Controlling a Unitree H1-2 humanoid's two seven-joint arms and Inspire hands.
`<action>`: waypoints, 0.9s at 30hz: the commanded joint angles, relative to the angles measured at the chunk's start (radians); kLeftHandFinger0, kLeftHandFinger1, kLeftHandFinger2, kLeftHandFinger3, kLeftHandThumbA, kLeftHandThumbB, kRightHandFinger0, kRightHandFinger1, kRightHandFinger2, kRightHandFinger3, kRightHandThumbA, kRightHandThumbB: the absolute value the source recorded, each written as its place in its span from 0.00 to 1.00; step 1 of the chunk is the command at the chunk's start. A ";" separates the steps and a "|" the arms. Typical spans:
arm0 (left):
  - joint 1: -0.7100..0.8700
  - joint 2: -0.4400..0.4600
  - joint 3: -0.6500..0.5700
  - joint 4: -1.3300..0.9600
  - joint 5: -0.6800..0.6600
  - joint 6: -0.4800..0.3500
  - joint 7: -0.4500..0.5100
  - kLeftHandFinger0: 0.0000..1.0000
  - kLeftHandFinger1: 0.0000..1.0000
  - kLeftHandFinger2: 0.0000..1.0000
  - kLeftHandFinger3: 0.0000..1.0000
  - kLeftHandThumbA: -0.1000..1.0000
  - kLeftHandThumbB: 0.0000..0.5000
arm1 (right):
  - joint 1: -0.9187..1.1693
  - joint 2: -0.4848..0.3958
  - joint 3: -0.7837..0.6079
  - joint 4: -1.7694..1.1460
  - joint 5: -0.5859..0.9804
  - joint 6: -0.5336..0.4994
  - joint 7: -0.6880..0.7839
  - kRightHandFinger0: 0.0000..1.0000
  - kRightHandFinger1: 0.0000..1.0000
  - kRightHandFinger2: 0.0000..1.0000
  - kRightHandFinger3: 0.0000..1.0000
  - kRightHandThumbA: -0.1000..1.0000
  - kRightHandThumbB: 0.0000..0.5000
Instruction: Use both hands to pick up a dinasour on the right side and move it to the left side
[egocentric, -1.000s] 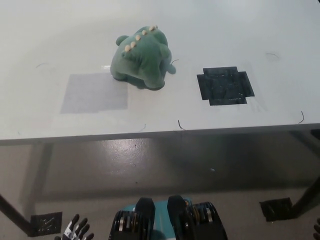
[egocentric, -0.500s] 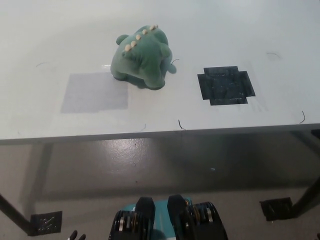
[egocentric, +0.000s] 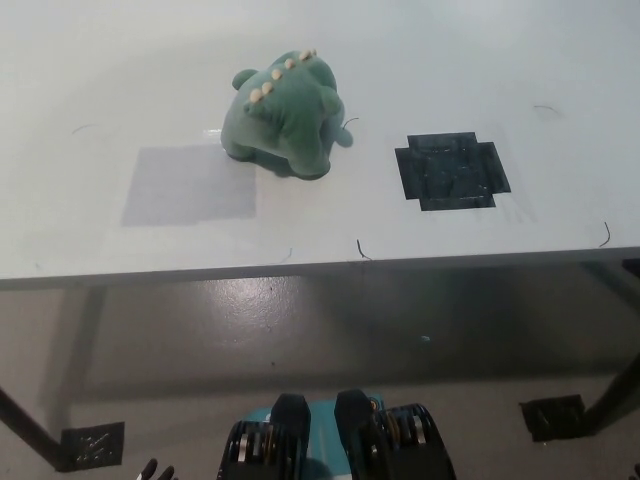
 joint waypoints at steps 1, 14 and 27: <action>0.012 -0.002 -0.004 -0.008 -0.003 -0.047 -0.019 1.00 1.00 1.00 1.00 1.00 0.86 | 0.017 -0.011 -0.007 -0.033 0.000 -0.049 0.005 1.00 1.00 1.00 1.00 0.98 0.21; 0.014 -0.004 -0.005 0.001 0.014 -0.068 -0.018 1.00 1.00 1.00 1.00 1.00 0.86 | 0.022 -0.008 -0.009 -0.039 -0.011 -0.047 -0.004 1.00 1.00 1.00 1.00 0.96 0.12; 0.018 -0.012 -0.008 0.001 0.002 -0.080 -0.021 1.00 1.00 1.00 1.00 1.00 0.81 | 0.020 -0.006 -0.013 -0.044 -0.050 -0.075 -0.016 1.00 1.00 1.00 1.00 0.96 0.07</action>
